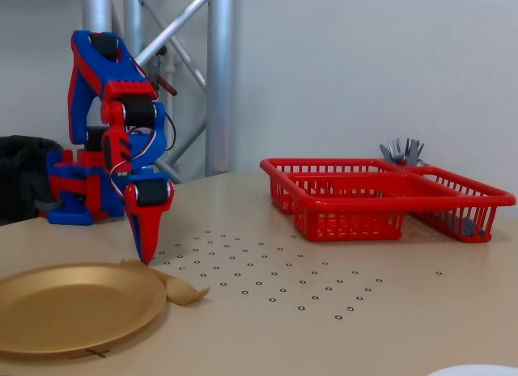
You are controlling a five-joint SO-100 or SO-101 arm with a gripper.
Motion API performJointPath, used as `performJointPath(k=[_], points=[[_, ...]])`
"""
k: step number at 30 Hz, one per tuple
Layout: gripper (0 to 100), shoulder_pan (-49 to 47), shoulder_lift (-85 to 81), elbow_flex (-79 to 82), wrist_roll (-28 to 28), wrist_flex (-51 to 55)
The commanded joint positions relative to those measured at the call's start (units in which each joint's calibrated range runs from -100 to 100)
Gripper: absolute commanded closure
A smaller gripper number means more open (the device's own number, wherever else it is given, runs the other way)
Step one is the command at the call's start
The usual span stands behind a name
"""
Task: Push the fork on the left side of the plate
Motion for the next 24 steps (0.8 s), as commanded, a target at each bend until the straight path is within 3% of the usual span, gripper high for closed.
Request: performJointPath(k=[1, 15, 24], points=[[100, 1.5, -1.8, -1.4, 0.8, -1.1], [100, 4.9, -1.5, 0.3, 3.8, -3.4], [100, 1.3, -10.3, 3.7, 0.7, -2.3]])
